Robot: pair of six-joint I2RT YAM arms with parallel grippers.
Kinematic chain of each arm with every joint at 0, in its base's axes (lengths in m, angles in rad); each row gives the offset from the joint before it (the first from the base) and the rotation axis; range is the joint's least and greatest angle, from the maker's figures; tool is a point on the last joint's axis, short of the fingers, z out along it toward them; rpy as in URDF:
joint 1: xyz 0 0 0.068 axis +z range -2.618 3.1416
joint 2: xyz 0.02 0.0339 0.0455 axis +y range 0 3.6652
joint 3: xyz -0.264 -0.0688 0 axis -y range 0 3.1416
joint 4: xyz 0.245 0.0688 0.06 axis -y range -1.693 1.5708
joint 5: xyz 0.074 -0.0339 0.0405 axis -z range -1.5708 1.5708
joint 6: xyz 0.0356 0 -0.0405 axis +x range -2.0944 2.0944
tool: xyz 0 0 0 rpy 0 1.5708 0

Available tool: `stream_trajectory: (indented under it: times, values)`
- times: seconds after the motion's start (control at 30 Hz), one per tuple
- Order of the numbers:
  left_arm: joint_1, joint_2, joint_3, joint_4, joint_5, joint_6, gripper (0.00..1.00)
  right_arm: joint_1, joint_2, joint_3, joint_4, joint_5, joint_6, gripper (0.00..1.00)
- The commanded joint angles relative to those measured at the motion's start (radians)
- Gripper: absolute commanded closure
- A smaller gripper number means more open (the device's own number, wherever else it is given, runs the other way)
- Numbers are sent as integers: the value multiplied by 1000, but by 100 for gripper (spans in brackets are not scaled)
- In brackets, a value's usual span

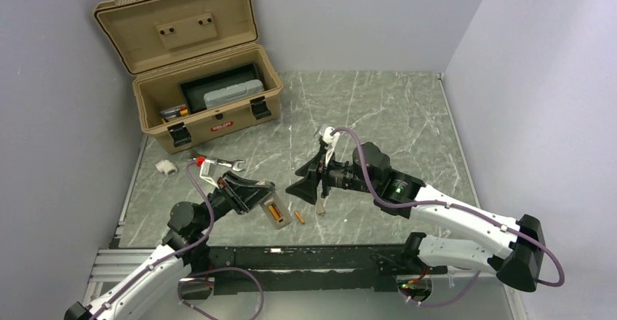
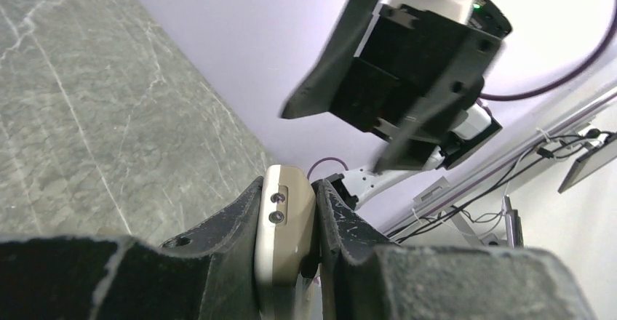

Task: Load the batteries into the remote control
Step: Adjust the battery at the center of the board.

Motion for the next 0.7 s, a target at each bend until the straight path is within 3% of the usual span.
stream_trajectory:
  times: [0.0,0.17,0.3,0.37,0.5,0.67]
  values:
    - [1,-14,9,95,52,40,100,-1,10,-4,-154,286,86,38]
    - [1,-102,41,-129,15,92,100,-4,73,-19,-238,368,119,42]
    - [2,-185,162,-647,-231,101,100,0,149,-33,-251,371,81,41]
    - [2,-211,200,-820,-313,101,100,11,196,-45,-232,352,66,41]
    - [1,-237,215,-978,-366,82,100,61,270,-35,-220,352,52,49]
    - [1,-316,178,-1019,-367,51,100,121,334,-4,-257,387,95,54]
